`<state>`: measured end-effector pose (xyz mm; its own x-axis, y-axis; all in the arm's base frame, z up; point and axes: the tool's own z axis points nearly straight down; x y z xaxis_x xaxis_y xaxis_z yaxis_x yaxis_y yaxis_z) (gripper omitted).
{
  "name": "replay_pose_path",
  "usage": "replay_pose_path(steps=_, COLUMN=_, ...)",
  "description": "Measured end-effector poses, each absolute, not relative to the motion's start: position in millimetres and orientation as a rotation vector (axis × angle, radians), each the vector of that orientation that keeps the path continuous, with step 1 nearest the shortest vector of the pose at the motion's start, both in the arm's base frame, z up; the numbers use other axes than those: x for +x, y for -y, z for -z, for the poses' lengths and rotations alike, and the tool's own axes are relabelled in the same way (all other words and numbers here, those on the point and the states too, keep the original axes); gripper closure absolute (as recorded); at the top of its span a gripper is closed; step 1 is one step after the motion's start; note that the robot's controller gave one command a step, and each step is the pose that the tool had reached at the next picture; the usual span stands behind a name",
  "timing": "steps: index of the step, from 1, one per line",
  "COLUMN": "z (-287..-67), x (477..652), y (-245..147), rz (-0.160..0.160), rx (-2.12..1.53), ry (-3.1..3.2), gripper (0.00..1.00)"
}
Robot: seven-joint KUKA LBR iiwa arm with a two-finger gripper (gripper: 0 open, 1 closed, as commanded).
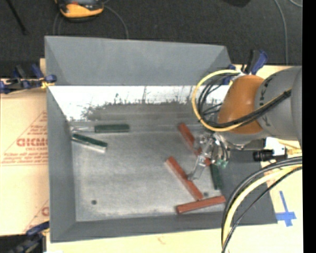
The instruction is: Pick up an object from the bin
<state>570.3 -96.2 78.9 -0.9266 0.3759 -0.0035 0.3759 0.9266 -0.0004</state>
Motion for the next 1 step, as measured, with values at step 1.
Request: replay_pose_path(steps=1, z=-81.2, x=572.7, y=96.6, rz=0.001, rx=0.595, ry=-3.073, gripper=1.00)
